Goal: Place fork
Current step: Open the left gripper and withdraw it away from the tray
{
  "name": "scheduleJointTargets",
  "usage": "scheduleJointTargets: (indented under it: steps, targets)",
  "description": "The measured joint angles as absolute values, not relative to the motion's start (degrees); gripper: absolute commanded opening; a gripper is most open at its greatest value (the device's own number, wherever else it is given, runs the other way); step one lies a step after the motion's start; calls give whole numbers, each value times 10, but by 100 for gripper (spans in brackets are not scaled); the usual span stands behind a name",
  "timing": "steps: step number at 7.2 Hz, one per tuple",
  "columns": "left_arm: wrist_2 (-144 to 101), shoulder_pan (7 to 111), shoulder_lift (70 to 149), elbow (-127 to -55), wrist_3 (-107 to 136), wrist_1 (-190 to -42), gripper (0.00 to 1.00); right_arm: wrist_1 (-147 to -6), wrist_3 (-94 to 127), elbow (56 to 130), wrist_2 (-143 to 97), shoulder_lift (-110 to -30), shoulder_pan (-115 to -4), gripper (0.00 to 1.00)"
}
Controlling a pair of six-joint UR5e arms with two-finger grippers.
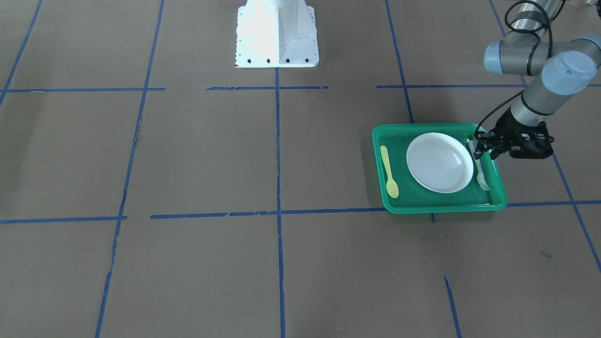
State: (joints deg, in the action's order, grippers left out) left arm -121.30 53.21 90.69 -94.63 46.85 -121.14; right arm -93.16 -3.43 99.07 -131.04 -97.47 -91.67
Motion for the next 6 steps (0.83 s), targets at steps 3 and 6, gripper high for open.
scheduleJointTargets:
  steps: [3,6]
  targets:
    - [-1226,548,901,-952,466,-1211,100,-932,-34,991,-1310,-975,-917,100]
    - [-1296,620,875,-960,374,-1192,100,-932,-34,991,-1310,-975,-917,100]
